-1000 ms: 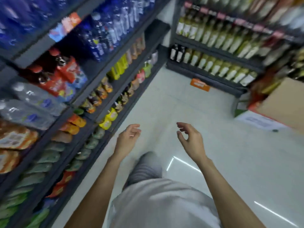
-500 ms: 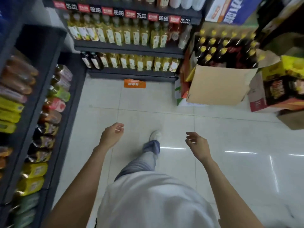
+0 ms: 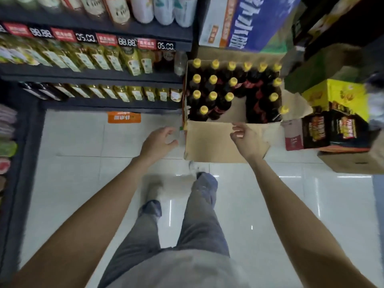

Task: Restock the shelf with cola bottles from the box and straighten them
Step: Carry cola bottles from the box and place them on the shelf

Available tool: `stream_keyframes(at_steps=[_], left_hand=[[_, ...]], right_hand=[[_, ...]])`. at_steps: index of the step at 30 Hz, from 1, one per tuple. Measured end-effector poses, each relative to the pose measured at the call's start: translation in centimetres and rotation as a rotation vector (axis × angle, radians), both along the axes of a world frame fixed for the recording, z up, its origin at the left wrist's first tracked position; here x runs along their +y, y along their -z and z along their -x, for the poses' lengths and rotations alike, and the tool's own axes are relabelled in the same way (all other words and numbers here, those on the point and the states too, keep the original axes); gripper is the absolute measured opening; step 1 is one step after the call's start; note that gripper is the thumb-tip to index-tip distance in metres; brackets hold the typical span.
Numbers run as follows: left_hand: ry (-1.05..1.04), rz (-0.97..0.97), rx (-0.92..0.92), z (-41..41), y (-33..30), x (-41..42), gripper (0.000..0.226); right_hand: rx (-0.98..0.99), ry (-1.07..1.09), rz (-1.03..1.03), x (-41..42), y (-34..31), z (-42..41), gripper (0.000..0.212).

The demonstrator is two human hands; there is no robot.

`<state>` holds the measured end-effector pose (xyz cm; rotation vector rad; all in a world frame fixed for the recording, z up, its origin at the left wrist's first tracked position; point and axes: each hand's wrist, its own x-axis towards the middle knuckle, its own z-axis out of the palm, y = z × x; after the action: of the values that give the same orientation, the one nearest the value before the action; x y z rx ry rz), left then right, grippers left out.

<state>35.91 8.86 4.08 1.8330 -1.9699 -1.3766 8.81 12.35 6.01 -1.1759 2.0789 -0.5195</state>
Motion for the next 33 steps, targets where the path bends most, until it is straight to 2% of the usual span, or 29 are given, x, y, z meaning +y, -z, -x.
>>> stream_keyframes(at_steps=[6, 10, 14, 17, 23, 28, 33], left_hand=[[-0.139, 0.136, -0.145, 10.4, 5.1, -5.1, 0.055], [-0.179, 0.225, -0.33, 14.2, 8.7, -6.4, 0.059], [-0.235, 0.153, -0.566, 16.7, 10.3, -7.1, 0.069], [-0.269, 0.099, -0.67, 17.8, 10.5, -7.7, 0.071], [-0.312, 0.049, -0.704, 18.6, 9.8, -8.3, 0.068], [-0.443, 0.173, -0.547, 18.5, 7.5, -7.1, 0.069], [-0.583, 0.292, -0.435, 17.4, 1.8, -4.5, 0.07]], right_hand=[[0.047, -0.143, -0.11, -9.7, 7.4, 8.2, 0.056], [-0.065, -0.33, -0.109, -13.1, 11.5, 9.5, 0.071], [-0.171, -0.433, -0.09, -14.8, 14.4, 9.2, 0.081], [-0.094, -0.511, -0.073, -15.2, 15.4, 9.2, 0.079], [0.056, -0.614, 0.032, -13.6, 13.6, 10.6, 0.071], [0.116, -0.641, 0.216, -12.1, 9.0, 12.3, 0.074], [0.155, -0.727, 0.382, -11.3, 3.6, 12.3, 0.075]])
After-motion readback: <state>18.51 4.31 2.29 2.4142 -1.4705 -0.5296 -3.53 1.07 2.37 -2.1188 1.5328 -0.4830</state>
